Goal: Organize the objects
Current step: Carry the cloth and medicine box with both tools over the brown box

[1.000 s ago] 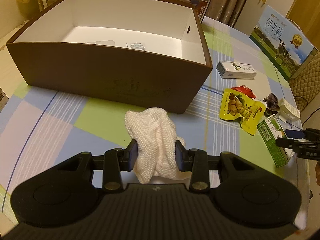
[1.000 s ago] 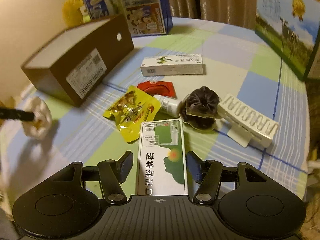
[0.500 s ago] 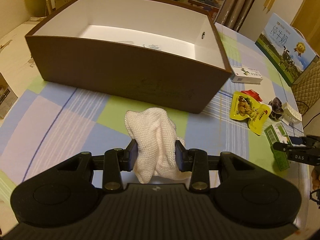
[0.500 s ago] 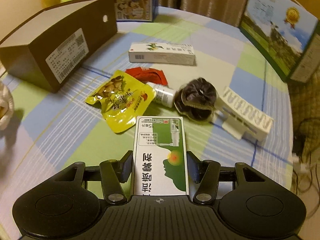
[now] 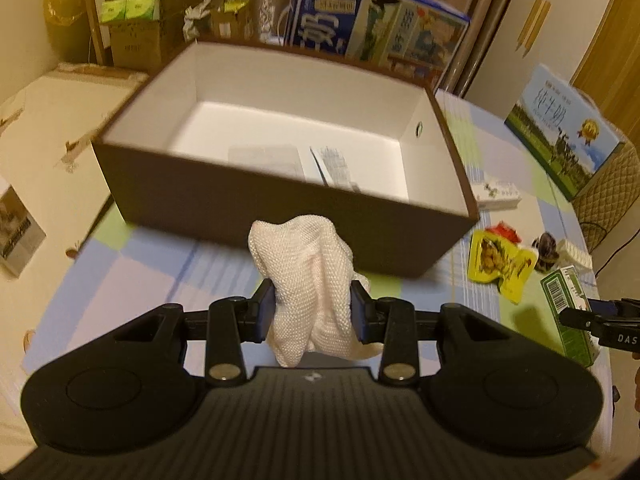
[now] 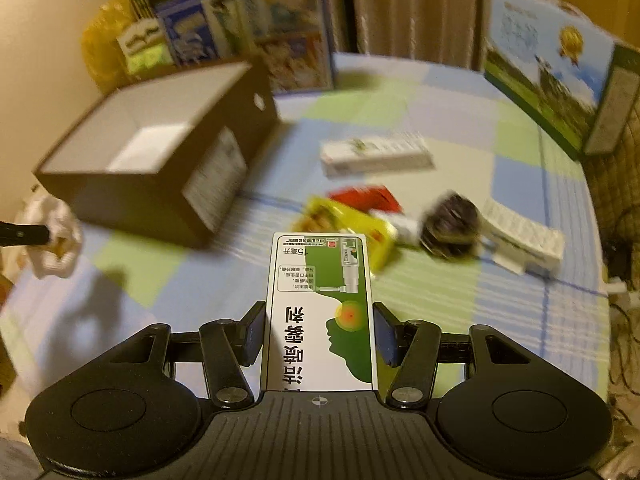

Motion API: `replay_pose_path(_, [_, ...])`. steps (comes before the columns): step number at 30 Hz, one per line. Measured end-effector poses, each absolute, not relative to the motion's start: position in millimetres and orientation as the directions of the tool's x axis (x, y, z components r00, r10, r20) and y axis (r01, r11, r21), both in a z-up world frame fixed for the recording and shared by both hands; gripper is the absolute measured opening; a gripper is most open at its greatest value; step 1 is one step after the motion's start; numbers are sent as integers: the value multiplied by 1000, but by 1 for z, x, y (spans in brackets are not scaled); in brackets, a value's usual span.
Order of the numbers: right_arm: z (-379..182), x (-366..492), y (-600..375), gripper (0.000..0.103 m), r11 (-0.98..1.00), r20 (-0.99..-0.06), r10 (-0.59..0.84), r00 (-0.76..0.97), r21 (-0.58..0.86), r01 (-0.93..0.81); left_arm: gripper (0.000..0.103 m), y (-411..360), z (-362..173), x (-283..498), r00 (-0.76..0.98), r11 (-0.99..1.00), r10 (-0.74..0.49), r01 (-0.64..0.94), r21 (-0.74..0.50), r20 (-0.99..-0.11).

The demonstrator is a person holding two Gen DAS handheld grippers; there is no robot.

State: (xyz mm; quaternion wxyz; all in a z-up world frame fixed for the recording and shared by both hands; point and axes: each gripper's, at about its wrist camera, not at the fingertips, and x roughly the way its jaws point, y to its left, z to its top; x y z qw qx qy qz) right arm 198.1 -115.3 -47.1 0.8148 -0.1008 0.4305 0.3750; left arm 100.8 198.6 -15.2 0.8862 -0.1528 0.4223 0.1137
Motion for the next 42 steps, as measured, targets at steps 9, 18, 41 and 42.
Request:
replay_pose_path(9, [7,183,-58,52,625,-673,651,351,212,-752,33,240,23,109,687,936,82,-302,-180,-722])
replay_pose_path(18, [26,184,10,52,574,-617,716,326,256,-778,33,288,39,132,705,943,117,-299,-144,-699])
replay_pose_path(41, [-22,226,130,52,636,-717,609,338,187,-749,34,357,-11,242,549,959,136,-282,-29,-825])
replay_pose_path(42, [-24,227,132,52,640,-722,603,339,185,-746,34,356,-14,245,546,960,134,-278,-28,-827])
